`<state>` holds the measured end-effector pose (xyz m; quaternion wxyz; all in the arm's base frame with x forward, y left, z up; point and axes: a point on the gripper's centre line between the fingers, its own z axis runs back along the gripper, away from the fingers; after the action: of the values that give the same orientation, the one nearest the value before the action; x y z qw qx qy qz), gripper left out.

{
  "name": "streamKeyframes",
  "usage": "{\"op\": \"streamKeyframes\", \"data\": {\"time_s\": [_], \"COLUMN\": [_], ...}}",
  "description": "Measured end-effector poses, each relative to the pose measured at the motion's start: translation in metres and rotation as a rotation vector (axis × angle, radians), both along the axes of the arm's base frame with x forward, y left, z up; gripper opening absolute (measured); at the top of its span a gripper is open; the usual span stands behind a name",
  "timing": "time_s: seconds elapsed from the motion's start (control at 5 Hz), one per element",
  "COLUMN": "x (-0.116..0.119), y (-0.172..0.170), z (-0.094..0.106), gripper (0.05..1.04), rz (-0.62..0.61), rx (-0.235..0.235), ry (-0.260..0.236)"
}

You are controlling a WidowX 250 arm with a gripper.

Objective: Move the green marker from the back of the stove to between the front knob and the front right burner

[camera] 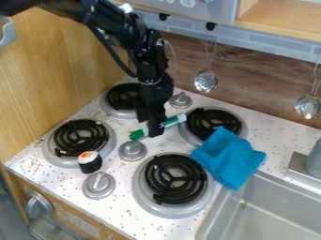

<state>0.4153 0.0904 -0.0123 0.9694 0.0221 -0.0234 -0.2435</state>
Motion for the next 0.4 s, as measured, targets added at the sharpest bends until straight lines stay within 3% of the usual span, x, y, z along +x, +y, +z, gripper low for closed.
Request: {"op": "streamKeyframes", "data": {"time_s": [0.4], "x": [0.0097], "y": [0.0042], "z": [-0.0118], "gripper": [1.001], "rz": [0.025], "rx": [0.011], "ry": [0.025]}}
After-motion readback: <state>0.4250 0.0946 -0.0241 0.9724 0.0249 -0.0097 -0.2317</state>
